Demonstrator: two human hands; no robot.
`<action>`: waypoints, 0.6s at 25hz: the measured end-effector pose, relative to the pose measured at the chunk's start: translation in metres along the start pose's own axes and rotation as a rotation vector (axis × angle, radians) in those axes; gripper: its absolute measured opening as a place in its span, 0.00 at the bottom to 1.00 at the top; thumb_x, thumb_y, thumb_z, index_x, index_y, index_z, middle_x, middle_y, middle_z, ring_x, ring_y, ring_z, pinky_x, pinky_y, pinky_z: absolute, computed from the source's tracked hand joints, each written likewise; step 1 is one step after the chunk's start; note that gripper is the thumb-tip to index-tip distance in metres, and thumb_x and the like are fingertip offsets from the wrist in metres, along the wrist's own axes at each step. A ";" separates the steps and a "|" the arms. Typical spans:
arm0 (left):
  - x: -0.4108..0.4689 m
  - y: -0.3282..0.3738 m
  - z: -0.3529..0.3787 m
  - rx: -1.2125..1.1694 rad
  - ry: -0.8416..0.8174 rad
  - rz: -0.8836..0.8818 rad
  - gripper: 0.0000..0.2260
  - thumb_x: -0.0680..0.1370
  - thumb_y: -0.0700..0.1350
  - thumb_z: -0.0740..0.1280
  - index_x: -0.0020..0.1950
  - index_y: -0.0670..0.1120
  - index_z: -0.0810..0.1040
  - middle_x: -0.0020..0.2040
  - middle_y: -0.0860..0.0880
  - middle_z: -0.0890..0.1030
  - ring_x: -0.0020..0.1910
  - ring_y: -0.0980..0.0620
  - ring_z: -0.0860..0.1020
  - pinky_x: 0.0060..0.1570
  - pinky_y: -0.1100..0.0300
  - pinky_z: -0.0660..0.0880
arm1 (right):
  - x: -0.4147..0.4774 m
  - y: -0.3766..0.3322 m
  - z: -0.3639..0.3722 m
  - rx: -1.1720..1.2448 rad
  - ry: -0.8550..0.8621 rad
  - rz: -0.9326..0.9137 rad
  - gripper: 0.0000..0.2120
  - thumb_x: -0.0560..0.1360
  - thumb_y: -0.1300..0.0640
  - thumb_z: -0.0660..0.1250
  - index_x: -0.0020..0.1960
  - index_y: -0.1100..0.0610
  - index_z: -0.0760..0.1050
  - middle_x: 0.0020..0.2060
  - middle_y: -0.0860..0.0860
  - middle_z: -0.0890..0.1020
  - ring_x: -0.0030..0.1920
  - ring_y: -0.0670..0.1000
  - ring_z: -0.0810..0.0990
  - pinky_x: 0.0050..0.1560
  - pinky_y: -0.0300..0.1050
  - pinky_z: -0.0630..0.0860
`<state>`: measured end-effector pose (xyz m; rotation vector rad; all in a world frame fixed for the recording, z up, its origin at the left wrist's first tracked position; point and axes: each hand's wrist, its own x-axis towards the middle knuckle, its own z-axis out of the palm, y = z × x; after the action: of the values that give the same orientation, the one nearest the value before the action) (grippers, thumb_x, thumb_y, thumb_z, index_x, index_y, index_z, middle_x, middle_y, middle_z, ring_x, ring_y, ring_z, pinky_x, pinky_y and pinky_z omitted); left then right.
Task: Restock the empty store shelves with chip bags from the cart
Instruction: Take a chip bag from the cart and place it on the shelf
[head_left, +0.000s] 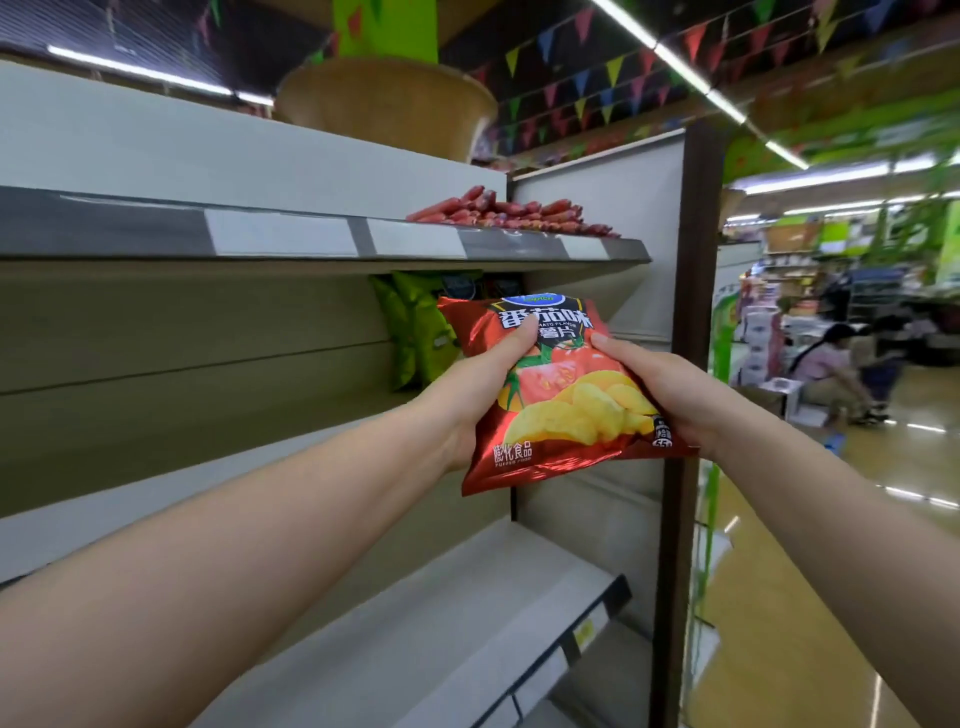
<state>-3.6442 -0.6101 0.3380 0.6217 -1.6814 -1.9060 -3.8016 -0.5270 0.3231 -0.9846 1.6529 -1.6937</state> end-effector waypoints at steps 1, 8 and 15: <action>0.014 0.002 0.001 0.010 -0.007 -0.013 0.16 0.73 0.57 0.69 0.50 0.46 0.80 0.35 0.45 0.84 0.28 0.48 0.82 0.27 0.56 0.80 | 0.016 0.001 -0.006 -0.001 0.012 0.003 0.25 0.69 0.43 0.69 0.55 0.61 0.78 0.47 0.60 0.84 0.49 0.62 0.82 0.53 0.57 0.78; 0.096 -0.004 0.015 0.115 0.086 -0.033 0.13 0.73 0.51 0.72 0.51 0.45 0.78 0.34 0.46 0.83 0.31 0.50 0.80 0.37 0.58 0.79 | 0.101 -0.002 -0.049 -0.021 0.057 0.031 0.17 0.72 0.46 0.68 0.49 0.61 0.77 0.31 0.57 0.84 0.28 0.55 0.82 0.30 0.47 0.80; 0.196 0.001 0.043 0.170 0.229 0.044 0.18 0.76 0.50 0.69 0.60 0.42 0.74 0.40 0.45 0.81 0.35 0.50 0.80 0.43 0.57 0.78 | 0.192 -0.016 -0.084 -0.159 -0.050 0.033 0.15 0.76 0.45 0.63 0.49 0.58 0.73 0.41 0.57 0.82 0.40 0.56 0.81 0.38 0.49 0.76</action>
<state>-3.8205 -0.7048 0.3437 0.8289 -1.7034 -1.6050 -3.9777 -0.6342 0.3638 -1.0585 1.7825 -1.5230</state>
